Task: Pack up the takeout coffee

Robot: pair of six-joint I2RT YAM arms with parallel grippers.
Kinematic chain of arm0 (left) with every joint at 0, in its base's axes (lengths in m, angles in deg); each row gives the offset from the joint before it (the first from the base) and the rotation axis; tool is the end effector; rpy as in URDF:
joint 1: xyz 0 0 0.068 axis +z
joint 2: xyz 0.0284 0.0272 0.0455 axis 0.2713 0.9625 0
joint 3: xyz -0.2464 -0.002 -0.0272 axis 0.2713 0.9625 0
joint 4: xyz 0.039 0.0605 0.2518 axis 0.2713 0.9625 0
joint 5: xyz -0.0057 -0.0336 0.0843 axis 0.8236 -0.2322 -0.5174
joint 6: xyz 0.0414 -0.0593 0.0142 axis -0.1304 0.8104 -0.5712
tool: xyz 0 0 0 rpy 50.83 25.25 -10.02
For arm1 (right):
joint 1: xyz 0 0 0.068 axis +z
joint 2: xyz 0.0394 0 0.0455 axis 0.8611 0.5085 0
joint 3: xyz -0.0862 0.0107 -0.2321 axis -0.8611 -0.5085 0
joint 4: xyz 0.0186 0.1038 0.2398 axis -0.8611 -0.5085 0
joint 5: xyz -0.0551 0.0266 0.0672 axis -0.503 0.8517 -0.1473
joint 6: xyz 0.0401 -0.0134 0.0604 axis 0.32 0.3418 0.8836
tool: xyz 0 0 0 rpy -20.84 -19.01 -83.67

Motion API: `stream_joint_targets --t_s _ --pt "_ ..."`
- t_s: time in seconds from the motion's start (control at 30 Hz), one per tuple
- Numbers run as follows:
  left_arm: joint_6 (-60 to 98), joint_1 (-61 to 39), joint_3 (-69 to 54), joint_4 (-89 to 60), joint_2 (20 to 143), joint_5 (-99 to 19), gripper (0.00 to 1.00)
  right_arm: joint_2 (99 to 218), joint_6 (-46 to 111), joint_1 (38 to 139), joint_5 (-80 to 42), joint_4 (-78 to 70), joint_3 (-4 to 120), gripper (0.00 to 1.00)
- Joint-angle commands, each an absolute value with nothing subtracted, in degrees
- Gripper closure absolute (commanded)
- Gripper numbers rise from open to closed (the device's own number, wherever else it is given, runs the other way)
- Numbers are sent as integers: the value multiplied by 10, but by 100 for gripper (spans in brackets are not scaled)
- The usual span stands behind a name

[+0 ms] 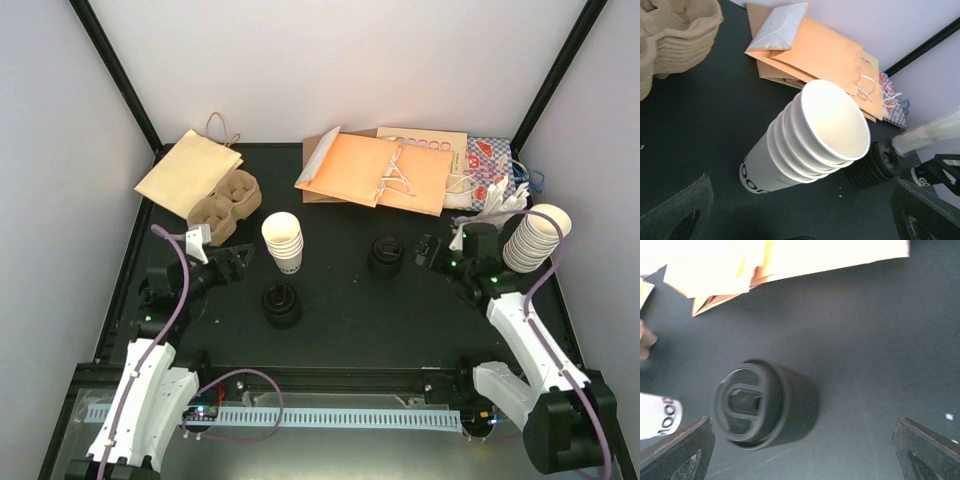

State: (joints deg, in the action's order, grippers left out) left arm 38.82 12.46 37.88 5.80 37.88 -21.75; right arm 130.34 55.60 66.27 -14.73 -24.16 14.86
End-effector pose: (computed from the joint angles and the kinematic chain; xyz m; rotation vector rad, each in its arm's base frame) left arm 0.1830 -0.0379 0.2289 -0.1770 2.0123 -0.8388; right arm 0.2262 0.0400 0.1848 0.3569 2.3094 0.5658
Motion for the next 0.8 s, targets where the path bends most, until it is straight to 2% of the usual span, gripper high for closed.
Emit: stream_joint_targets --t_s 0.0,0.5,0.77 --pt "371 124 317 85 406 -175 1 1333 542 716 -179 -262 203 0" --pt "317 124 238 131 472 -161 1 1543 545 738 -130 -205 387 0" --pt "286 124 228 147 500 -160 1 1703 565 740 -85 -179 521 8"
